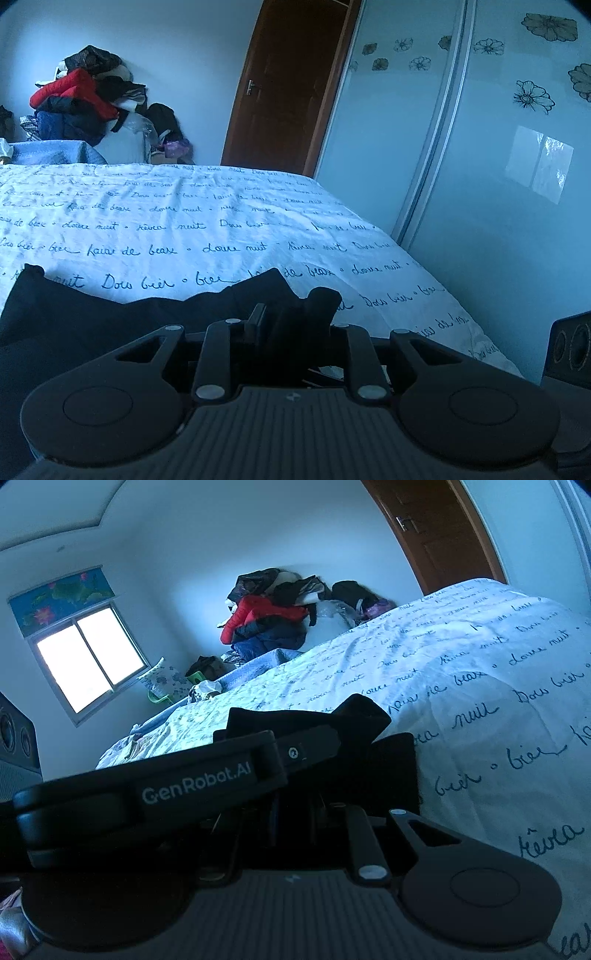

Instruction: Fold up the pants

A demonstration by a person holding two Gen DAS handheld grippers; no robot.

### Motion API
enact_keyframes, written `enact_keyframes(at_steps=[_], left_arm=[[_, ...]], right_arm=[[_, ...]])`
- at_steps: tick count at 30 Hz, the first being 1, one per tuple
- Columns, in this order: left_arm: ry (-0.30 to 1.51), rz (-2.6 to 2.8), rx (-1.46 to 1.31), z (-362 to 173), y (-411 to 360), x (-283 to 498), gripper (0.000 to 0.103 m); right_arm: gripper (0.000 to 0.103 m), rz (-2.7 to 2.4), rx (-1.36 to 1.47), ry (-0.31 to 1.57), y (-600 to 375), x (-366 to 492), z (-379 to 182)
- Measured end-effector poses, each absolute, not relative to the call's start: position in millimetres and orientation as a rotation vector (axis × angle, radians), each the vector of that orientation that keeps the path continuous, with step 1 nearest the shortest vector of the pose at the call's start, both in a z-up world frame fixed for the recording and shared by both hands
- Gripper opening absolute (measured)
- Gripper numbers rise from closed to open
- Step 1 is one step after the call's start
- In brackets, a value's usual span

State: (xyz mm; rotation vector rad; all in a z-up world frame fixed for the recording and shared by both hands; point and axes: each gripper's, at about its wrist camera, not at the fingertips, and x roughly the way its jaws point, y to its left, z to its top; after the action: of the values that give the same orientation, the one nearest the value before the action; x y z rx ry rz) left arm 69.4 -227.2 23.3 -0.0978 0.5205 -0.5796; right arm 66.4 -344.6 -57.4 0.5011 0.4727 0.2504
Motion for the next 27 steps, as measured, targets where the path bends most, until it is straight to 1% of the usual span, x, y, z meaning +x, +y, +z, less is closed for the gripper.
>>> enact_keyframes(at_steps=[9,12,13,15,17,20,22,23,24,27], left_arm=[[0.573,-0.604,-0.079,11,-239,75,0.027],[0.601,-0.619,-0.076,6,-241,78,0.030],[0.606,-0.624,-0.071,4,-242,77,0.033],[0.615,-0.640,-0.066,3,-244,76,0.043],[0.621,-0.666,-0.071,2,-244,75,0.060],[0.642,-0.702,-0.092,4,-244,74,0.073],[0.670,-0.721,-0.115,4,-243,75,0.077],[0.688,-0.726,-0.130,4,-241,77,0.077],[0.701,-0.728,-0.143,5,-239,77,0.077],[0.721,-0.732,-0.173,15,-226,80,0.078]], right_arm=[[0.016,0.222,0.525,0.501,-354,61,-66],[0.016,0.208,0.529,0.535,-356,61,-71],[0.017,0.205,0.527,0.543,-356,60,-72],[0.021,0.195,0.519,0.562,-356,59,-73],[0.025,0.184,0.520,0.573,-359,55,-74],[0.027,0.164,0.514,0.584,-368,48,-74],[0.033,0.130,0.487,0.592,-374,40,-72],[0.043,0.101,0.463,0.599,-376,36,-71],[0.050,0.069,0.428,0.602,-379,32,-69],[0.051,-0.044,0.335,0.587,-390,20,-60]])
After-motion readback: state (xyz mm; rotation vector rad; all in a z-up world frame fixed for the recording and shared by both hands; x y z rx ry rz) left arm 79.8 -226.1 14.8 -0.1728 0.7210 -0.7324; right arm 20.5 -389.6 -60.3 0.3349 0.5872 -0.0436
